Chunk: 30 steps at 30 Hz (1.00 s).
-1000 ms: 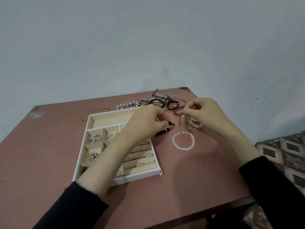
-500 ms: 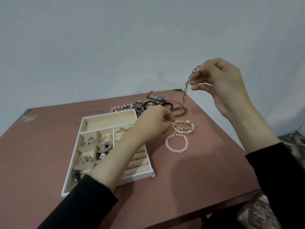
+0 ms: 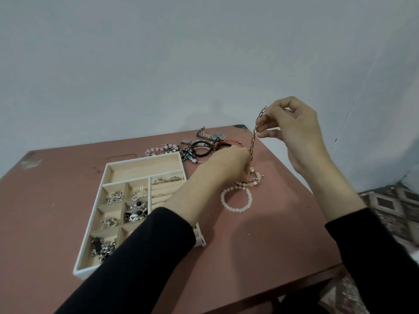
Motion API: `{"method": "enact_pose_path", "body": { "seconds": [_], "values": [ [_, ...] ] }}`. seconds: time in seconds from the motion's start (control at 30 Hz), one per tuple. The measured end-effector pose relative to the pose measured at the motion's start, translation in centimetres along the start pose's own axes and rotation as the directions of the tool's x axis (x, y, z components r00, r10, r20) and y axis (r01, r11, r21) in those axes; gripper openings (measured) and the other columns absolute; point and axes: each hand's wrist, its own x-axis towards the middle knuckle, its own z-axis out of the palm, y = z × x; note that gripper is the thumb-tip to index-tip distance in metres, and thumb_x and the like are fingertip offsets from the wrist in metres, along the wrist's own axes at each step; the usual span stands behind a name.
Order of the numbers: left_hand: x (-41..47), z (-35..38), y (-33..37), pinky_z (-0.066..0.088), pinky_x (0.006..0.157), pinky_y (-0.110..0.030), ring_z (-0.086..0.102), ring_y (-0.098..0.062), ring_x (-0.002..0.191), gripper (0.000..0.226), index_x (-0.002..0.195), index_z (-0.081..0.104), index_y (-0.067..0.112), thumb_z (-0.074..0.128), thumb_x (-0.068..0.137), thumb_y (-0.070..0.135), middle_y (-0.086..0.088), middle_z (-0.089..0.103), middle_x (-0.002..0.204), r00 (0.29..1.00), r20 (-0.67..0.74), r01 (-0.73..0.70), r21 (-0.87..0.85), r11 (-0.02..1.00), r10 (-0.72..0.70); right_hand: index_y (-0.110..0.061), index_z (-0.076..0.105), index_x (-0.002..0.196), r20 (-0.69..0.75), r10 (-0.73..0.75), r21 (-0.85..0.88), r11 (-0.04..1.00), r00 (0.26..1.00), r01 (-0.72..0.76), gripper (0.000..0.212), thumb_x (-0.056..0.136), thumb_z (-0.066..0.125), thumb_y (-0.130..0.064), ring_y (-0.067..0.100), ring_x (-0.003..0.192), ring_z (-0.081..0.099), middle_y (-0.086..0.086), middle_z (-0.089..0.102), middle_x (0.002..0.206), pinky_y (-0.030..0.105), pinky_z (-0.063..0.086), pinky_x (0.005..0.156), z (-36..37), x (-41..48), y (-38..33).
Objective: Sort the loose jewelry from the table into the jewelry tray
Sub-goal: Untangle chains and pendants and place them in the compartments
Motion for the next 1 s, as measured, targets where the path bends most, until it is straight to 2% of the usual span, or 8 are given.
{"method": "enact_pose_path", "body": {
  "seconds": [0.1, 0.2, 0.33, 0.4, 0.53, 0.63, 0.77, 1.0],
  "values": [
    [-0.1, 0.2, -0.2, 0.050, 0.078, -0.037, 0.060, -0.030, 0.093, 0.014, 0.094, 0.062, 0.006, 0.055, 0.087, 0.016, -0.013, 0.065, 0.097, 0.999, 0.044, 0.010, 0.021, 1.000, -0.011, -0.008, 0.054, 0.077, -0.006, -0.004, -0.014, 1.000, 1.000, 0.003, 0.012, 0.088, 0.052, -0.001, 0.019, 0.053, 0.058, 0.008, 0.062, 0.066, 0.028, 0.054, 0.057, -0.3, 0.0, 0.3],
    [-0.5, -0.1, -0.7, 0.046, 0.076, -0.032, 0.058, -0.025, 0.094, 0.018, 0.097, 0.060, 0.003, 0.048, 0.093, 0.015, -0.011, 0.064, 0.101, 0.999, 0.025, 0.026, -0.071, 0.997, -0.024, -0.007, 0.054, 0.078, -0.015, -0.001, -0.016, 1.000, 1.000, 0.001, 0.012, 0.087, 0.052, -0.002, 0.020, 0.055, 0.058, 0.008, 0.063, 0.066, 0.029, 0.055, 0.057, -0.5, -0.1, 0.4],
    [-1.3, -0.8, -1.4, 0.035, 0.057, -0.020, 0.051, -0.010, 0.078, 0.010, 0.092, 0.050, 0.012, 0.043, 0.096, 0.016, 0.003, 0.057, 0.088, 0.993, -0.092, 0.042, -0.322, 0.946, -0.076, -0.008, 0.054, 0.078, -0.023, -0.002, -0.020, 1.000, 1.000, 0.002, 0.012, 0.088, 0.052, -0.002, 0.019, 0.055, 0.059, 0.008, 0.063, 0.066, 0.028, 0.054, 0.057, -0.8, 0.0, 0.4],
    [-1.5, -1.3, -1.7, 0.033, 0.058, -0.018, 0.048, -0.008, 0.075, 0.010, 0.093, 0.049, 0.013, 0.042, 0.097, 0.019, 0.009, 0.052, 0.081, 0.986, -0.129, 0.047, -0.395, 0.917, -0.106, -0.008, 0.054, 0.078, -0.024, -0.001, -0.019, 1.000, 1.000, 0.001, 0.012, 0.088, 0.052, -0.002, 0.018, 0.054, 0.059, 0.008, 0.063, 0.066, 0.027, 0.054, 0.057, -0.8, -0.1, 0.4],
    [-2.1, -2.4, -2.0, 0.036, 0.062, -0.018, 0.048, -0.007, 0.073, 0.011, 0.096, 0.052, 0.013, 0.044, 0.096, 0.022, 0.007, 0.055, 0.084, 0.967, -0.209, 0.030, -0.476, 0.879, -0.146, -0.008, 0.054, 0.079, -0.018, 0.002, -0.024, 1.000, 1.000, -0.002, 0.011, 0.088, 0.052, -0.002, 0.017, 0.055, 0.059, 0.007, 0.063, 0.066, 0.028, 0.054, 0.058, -0.6, -0.2, 0.4],
    [-3.0, -3.5, -2.0, 0.035, 0.051, -0.009, 0.046, 0.000, 0.061, 0.010, 0.092, 0.050, 0.017, 0.044, 0.097, 0.022, 0.012, 0.055, 0.077, 0.945, -0.268, 0.000, -0.575, 0.818, -0.189, -0.008, 0.055, 0.081, -0.007, 0.002, -0.024, 1.000, 1.000, -0.002, 0.009, 0.088, 0.053, -0.003, 0.018, 0.056, 0.060, 0.007, 0.064, 0.067, 0.029, 0.054, 0.059, -0.2, -0.4, 0.4],
    [-4.2, -5.2, -2.0, 0.042, 0.055, -0.012, 0.056, -0.002, 0.066, 0.017, 0.082, 0.046, 0.023, 0.042, 0.097, 0.018, 0.004, 0.062, 0.086, 0.904, -0.355, -0.071, -0.671, 0.738, -0.236, -0.008, 0.055, 0.081, 0.009, -0.008, -0.014, 1.000, 1.000, 0.008, 0.009, 0.088, 0.053, -0.003, 0.019, 0.057, 0.060, 0.007, 0.064, 0.067, 0.029, 0.054, 0.059, 0.6, -0.5, 0.0],
    [-7.2, -8.0, -2.9, 0.046, 0.062, -0.022, 0.058, -0.005, 0.071, 0.014, 0.086, 0.048, 0.021, 0.041, 0.098, 0.017, 0.007, 0.063, 0.085, 0.831, -0.463, -0.154, -0.724, 0.672, -0.309, -0.009, 0.056, 0.082, 0.078, -0.022, 0.004, 1.000, 0.997, 0.022, 0.009, 0.088, 0.054, -0.004, 0.018, 0.059, 0.061, 0.010, 0.064, 0.071, 0.026, 0.054, 0.058, 3.0, -1.2, -0.9]
  ]
}}
